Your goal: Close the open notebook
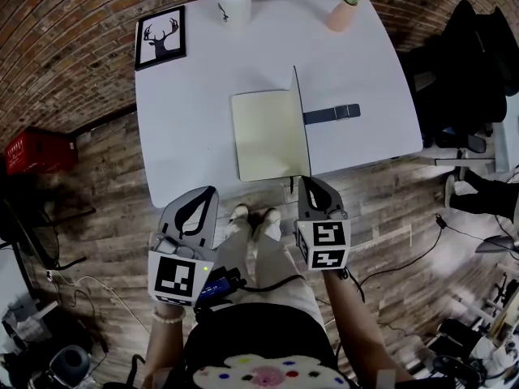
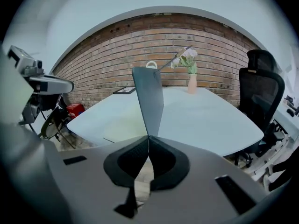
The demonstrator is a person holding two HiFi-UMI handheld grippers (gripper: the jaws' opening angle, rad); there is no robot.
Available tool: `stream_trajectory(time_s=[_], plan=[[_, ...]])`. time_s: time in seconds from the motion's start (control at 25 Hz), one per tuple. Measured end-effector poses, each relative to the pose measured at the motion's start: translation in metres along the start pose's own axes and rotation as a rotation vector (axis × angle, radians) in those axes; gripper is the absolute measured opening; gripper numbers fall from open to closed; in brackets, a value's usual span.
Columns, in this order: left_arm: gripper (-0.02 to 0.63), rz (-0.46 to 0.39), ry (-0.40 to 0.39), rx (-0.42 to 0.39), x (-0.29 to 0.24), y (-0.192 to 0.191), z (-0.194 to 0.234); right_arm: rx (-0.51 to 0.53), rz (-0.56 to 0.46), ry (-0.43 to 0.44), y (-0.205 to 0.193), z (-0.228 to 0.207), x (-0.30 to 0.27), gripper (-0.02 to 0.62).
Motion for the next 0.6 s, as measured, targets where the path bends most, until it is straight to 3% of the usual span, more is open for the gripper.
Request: stream_trajectory(time_s=[0.6], plan=[[0.015,0.002,0.013,0.011,0.001,-0.002,0.0,0.129,0.003,0.018,0.001,0.011,-0.002,0.034]])
Point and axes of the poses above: the fingertips, and each gripper's own axes: x backward along the fingers, z to its left, y out of its top, the point moved 7 cm from there along x, backward along the fingers, and after that the axes turned 6 degrees about -y, right-handed, at the moved point
